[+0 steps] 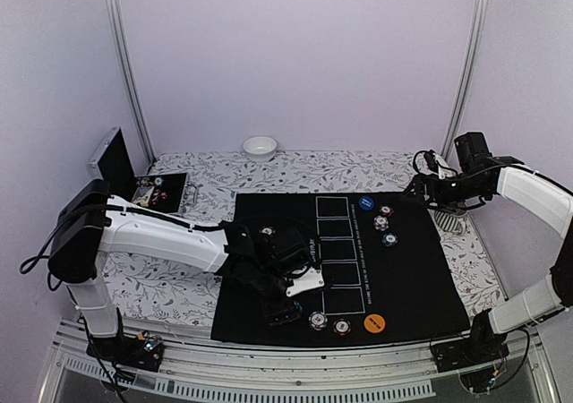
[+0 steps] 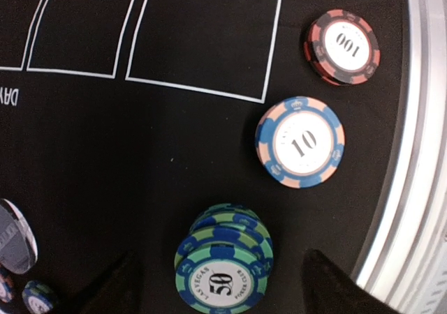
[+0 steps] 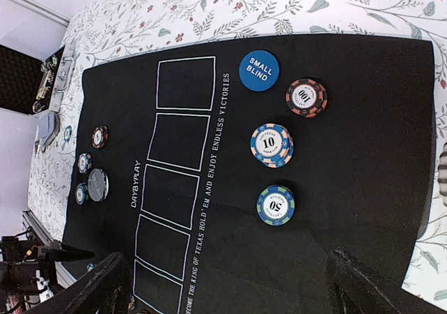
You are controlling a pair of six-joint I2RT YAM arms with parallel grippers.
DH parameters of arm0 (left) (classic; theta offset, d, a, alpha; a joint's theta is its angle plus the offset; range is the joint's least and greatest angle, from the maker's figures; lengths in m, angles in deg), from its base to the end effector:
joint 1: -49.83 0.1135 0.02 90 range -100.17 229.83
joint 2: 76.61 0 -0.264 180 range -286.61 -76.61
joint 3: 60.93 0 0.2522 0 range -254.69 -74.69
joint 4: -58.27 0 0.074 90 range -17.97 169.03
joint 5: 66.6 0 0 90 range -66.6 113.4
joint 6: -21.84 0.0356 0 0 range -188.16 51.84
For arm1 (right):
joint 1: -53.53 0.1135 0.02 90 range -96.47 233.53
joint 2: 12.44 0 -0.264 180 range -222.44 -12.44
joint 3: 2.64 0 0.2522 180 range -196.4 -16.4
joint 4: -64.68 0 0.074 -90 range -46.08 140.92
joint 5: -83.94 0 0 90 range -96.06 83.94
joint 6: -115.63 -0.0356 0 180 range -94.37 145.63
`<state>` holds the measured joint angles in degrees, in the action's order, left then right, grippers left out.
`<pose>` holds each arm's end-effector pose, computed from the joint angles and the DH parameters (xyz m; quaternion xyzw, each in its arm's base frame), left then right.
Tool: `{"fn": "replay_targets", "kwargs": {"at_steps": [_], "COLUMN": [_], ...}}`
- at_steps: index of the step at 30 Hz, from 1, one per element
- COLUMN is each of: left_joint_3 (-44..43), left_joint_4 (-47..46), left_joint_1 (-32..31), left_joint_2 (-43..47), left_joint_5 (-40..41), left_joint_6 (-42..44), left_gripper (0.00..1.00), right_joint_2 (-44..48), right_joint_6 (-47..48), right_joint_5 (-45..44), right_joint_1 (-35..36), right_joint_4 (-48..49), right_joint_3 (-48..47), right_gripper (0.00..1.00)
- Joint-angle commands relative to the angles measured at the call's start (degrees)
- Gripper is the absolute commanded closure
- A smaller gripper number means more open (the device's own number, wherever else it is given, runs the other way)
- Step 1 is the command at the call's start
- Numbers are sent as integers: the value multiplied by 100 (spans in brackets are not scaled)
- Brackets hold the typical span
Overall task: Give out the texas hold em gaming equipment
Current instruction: Place the poker chips pile at the poker chips pile.
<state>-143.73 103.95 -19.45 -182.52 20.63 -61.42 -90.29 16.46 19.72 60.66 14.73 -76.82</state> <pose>0.1272 -0.3410 0.1663 0.6086 0.7715 -0.1158 0.1449 0.2749 0.0500 0.2701 -0.0531 0.9272 0.2529 0.2712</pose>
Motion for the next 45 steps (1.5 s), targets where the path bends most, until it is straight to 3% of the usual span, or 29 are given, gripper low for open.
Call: {"fn": "replay_targets", "kwargs": {"at_steps": [1,8,18,21,23,28,33,39,45], "left_joint_3": [74,15,-83,-117,-132,-227,-573,-538,-265], "left_joint_4": [-244,-217,-227,-164,-147,59,459,359,403], "left_joint_1": [-64,-62,-68,-64,-68,-55,-57,-136,-383], "left_joint_2": [-218,-303,-396,-368,-338,-230,-44,208,314], "left_joint_5": [-151,-201,-157,-143,-147,139,763,302,905], "left_joint_6": [28,156,246,291,316,107,-1234,-3258,-5454], "left_gripper": [29,32,68,71,64,26,6,2,2], "right_joint_2": [173,148,157,172,181,190,211,158,202], "right_joint_6": [55,56,56,60,64,56,57,57,64], "right_joint_5": [32,27,29,27,22,23,28,73,87], "right_joint_1": [25,23,22,25,30,25,25,27,23], "right_joint_4": [25,36,34,38,37,37,38,42,63], "right_joint_3": [56,58,71,66,68,78,75,75,91], "right_gripper": [1,1,1,1,1,1,1,1,1]}}
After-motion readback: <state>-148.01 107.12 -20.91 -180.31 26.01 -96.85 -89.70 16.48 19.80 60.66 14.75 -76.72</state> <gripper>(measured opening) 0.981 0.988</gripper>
